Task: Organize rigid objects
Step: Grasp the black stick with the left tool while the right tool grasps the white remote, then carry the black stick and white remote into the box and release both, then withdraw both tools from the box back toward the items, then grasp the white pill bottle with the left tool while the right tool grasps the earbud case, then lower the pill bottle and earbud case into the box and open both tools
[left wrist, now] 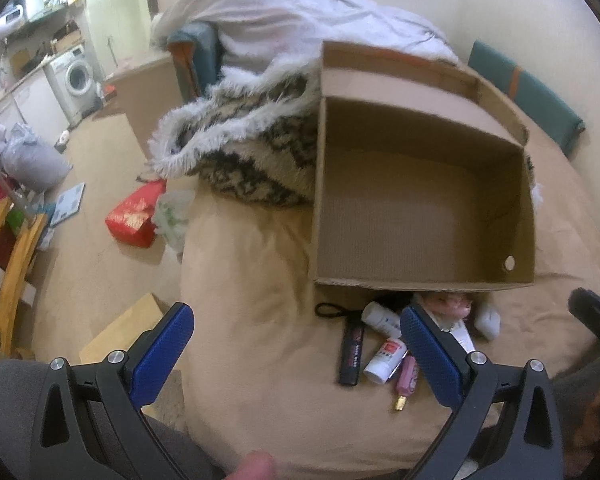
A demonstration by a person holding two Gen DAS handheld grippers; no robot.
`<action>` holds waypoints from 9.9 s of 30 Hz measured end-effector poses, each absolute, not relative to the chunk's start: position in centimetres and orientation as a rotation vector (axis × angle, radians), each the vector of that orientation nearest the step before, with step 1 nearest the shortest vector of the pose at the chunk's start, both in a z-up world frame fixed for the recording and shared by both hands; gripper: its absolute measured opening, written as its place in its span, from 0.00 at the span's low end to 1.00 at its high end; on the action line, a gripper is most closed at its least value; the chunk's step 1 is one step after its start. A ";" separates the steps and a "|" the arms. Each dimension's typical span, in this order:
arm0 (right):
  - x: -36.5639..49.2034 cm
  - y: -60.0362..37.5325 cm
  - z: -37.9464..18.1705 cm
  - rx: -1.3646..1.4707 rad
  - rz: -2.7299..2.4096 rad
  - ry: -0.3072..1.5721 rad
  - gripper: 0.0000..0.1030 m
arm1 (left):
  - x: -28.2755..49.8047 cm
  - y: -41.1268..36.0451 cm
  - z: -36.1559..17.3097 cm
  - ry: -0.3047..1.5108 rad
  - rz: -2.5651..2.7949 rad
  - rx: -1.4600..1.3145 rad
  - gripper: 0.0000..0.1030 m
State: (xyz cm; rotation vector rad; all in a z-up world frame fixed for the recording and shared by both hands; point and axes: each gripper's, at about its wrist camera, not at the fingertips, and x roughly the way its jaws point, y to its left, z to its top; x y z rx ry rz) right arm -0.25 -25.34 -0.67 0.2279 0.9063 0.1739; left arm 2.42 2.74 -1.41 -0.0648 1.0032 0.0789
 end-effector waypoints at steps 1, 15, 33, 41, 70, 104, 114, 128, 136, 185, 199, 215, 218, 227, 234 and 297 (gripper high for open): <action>0.0 -25.5 -0.9 0.236 0.179 0.922 1.00 | 2.7 2.9 -1.7 1.020 0.082 -0.066 1.00; 4.7 -24.8 -6.4 0.316 0.313 1.252 0.86 | 8.4 2.2 -10.3 1.412 0.022 -0.067 0.82; 6.3 -16.1 -12.3 -0.029 0.289 1.414 0.67 | 9.7 0.5 -19.6 1.582 -0.011 -0.070 0.49; 6.6 -15.3 -12.3 -0.056 0.294 1.404 0.46 | 9.2 -0.7 -19.8 1.534 -0.004 -0.025 0.17; 3.2 -17.4 -9.5 0.101 0.475 1.322 0.44 | 6.9 -0.6 -14.6 1.460 0.017 -0.034 0.17; 8.5 -22.3 -1.5 0.219 0.344 1.007 0.45 | 12.3 -1.1 -3.6 1.117 -0.005 -0.034 0.17; 15.1 -21.5 -4.3 0.182 0.300 1.074 0.44 | 17.3 -3.0 -5.0 1.070 -0.004 0.043 0.17; 18.4 -19.7 -9.5 0.081 0.232 1.213 0.45 | 18.1 -2.7 -7.7 1.114 0.002 0.013 0.17; 18.5 -19.6 -10.7 0.075 0.223 1.266 0.45 | 18.6 -2.9 -8.4 1.143 0.001 0.018 0.17; 14.0 -21.7 -1.5 0.205 0.267 0.973 1.00 | 13.5 0.1 -2.8 1.039 -0.035 -0.097 0.62; 6.4 -24.4 -1.5 0.171 0.262 0.989 1.00 | 8.3 1.8 -4.4 1.097 0.015 -0.113 0.62; 5.1 -26.8 -6.4 0.210 0.230 1.209 1.00 | 8.1 0.8 -8.5 1.248 -0.006 -0.089 0.62; 5.5 -27.7 -7.7 0.254 0.190 1.260 1.00 | 8.2 1.3 -9.7 1.304 0.006 -0.135 0.62; 6.6 -28.2 -9.6 0.342 0.164 1.335 1.00 | 8.6 -1.4 -13.0 1.443 -0.092 -0.153 0.62; 6.9 -27.6 -9.7 0.329 0.172 1.349 1.00 | 9.0 -4.2 -15.6 1.541 -0.177 -0.086 0.56; 1.9 -27.0 0.3 0.285 0.164 0.911 0.57 | 5.4 1.1 1.0 0.971 0.012 -0.152 0.23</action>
